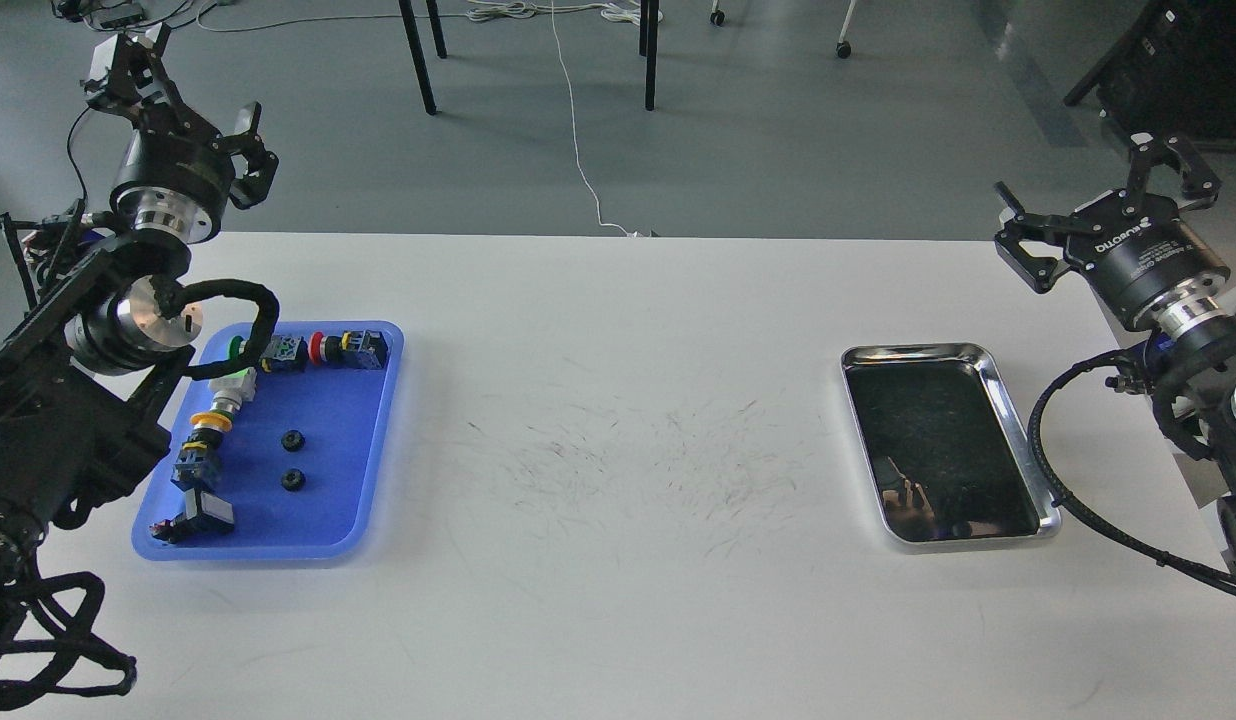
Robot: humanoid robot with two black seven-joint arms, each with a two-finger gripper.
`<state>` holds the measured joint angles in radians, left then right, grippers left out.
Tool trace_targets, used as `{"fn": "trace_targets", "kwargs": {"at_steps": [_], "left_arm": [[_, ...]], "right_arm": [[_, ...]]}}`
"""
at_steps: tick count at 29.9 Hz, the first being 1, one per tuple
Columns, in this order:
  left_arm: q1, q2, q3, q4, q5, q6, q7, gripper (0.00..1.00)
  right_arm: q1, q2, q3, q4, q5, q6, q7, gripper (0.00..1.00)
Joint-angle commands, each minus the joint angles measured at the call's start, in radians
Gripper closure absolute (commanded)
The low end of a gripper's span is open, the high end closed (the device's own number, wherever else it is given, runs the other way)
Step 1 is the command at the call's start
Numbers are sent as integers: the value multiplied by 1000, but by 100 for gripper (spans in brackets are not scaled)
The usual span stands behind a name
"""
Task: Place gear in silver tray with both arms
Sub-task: 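Move the left gripper down toward the gears in the blue tray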
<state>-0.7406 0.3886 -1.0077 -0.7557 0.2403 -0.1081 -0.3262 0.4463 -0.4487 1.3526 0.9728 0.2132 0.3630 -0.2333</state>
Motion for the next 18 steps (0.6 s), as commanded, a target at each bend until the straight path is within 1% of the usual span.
{"fn": "trace_targets", "kwargs": {"at_steps": [1, 3, 5, 8, 12, 13, 16, 18], "left_arm": [[0, 7, 1, 9, 10, -27, -2, 2], [-3, 15, 4, 6, 16, 16, 9, 2], [-2, 44, 29, -1, 25, 30, 9, 2], [-5, 113, 134, -28, 30, 34, 9, 2], [15, 206, 201, -138, 30, 33, 7, 2], [23, 246, 222, -175, 33, 33, 4, 2], [35, 364, 346, -264, 59, 31, 6, 2], [33, 448, 415, -353, 94, 31, 6, 2]], "right_arm": [[-1, -1, 0, 1, 0, 1, 2, 1], [-3, -2, 2, 0, 0, 1, 0, 1], [-3, -2, 2, 1, 0, 1, 2, 1], [-3, -1, 0, 3, 0, 1, 2, 1], [-3, -1, 0, 3, 0, 1, 2, 1], [-3, -1, 0, 3, 0, 2, 2, 1], [-7, -4, 3, 7, 2, 4, 3, 1], [-15, -11, 5, 7, 2, 8, 6, 1]]}}
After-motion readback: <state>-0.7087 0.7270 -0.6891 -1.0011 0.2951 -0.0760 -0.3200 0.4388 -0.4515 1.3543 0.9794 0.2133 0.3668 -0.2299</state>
